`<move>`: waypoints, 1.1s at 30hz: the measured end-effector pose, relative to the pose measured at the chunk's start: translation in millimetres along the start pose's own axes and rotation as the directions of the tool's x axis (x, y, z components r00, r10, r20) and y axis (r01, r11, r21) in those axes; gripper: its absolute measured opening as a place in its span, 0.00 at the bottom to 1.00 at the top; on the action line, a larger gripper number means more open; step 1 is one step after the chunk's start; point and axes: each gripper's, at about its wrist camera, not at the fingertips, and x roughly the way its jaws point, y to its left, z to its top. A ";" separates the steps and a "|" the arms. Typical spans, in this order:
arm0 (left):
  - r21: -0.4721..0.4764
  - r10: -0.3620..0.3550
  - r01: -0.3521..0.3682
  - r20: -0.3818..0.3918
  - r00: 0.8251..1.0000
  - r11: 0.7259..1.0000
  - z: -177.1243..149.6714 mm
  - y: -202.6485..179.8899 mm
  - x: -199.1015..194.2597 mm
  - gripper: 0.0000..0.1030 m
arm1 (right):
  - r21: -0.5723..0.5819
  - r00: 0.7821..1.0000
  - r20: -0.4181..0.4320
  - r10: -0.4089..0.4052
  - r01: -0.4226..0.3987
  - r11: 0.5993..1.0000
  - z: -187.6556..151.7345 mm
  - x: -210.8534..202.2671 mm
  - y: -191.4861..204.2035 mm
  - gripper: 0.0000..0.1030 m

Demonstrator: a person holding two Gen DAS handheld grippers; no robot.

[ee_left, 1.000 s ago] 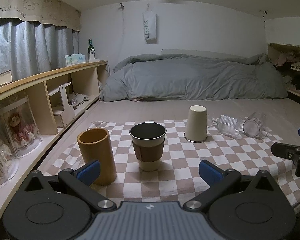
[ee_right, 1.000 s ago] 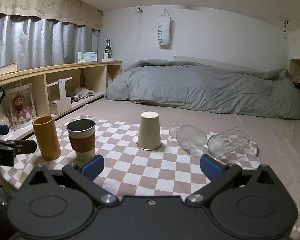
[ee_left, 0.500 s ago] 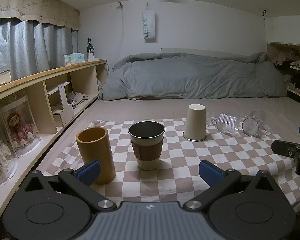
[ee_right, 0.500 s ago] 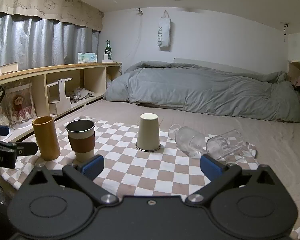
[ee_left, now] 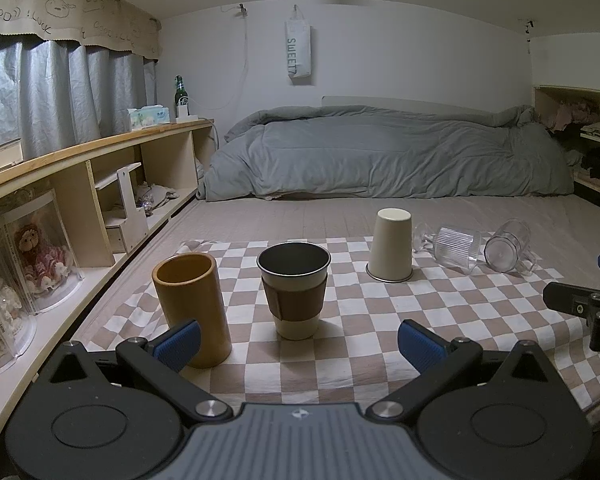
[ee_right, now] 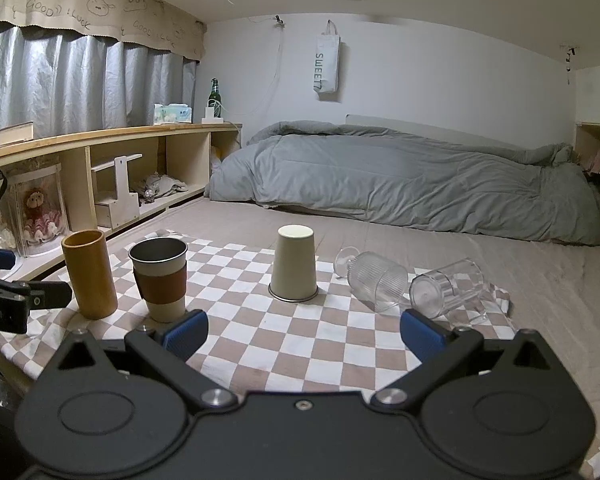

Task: Flip cup upright

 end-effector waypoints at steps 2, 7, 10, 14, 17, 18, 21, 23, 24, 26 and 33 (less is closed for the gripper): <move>0.000 0.000 0.000 -0.001 1.000 1.000 -0.1 0.0 0.0 1.00 | 0.000 1.000 0.000 -0.001 0.001 1.000 0.0 0.0 0.1 1.00; 0.000 0.000 0.000 0.000 1.000 1.000 0.0 0.1 0.0 1.00 | -0.003 1.000 0.001 -0.003 0.003 1.000 -0.2 0.2 -0.2 1.00; 0.000 0.000 0.000 0.000 1.000 1.000 0.0 0.2 0.0 1.00 | -0.004 1.000 0.001 -0.002 0.002 1.000 -0.4 0.6 -1.0 1.00; 0.000 0.000 0.000 0.000 1.000 1.000 0.0 0.0 -0.1 1.00 | -0.007 1.000 0.000 -0.002 0.002 1.000 -0.9 1.1 -1.6 1.00; 0.000 -0.001 0.001 0.000 1.000 1.000 0.0 0.2 -0.2 1.00 | -0.005 1.000 0.001 -0.003 0.003 1.000 -0.8 0.7 -0.6 1.00; 0.000 0.000 0.000 0.000 1.000 1.000 0.0 0.3 0.0 1.00 | -0.006 1.000 0.001 -0.004 0.004 1.000 -0.8 0.6 -0.5 1.00; -0.001 0.001 -0.001 0.000 1.000 1.000 0.0 0.4 0.0 1.00 | -0.005 1.000 0.001 -0.004 0.004 1.000 -0.8 0.9 -1.3 1.00; -0.001 0.002 -0.002 0.000 1.000 1.000 -0.3 0.5 -0.2 1.00 | -0.006 1.000 0.001 -0.003 0.003 1.000 -0.6 0.6 -0.8 1.00; -0.002 0.003 -0.003 0.000 1.000 1.000 -0.6 0.5 -0.1 1.00 | -0.005 1.000 0.001 -0.004 0.004 1.000 -0.9 0.8 -1.2 1.00; -0.001 0.002 -0.002 -0.001 1.000 1.000 -0.6 0.3 -0.2 1.00 | -0.006 1.000 0.001 -0.005 0.005 1.000 -1.3 1.1 -2.0 1.00; -0.001 0.002 -0.002 0.000 1.000 1.000 -0.5 0.6 -0.1 1.00 | -0.005 1.000 0.004 -0.007 0.007 1.000 -1.1 1.4 -7.2 1.00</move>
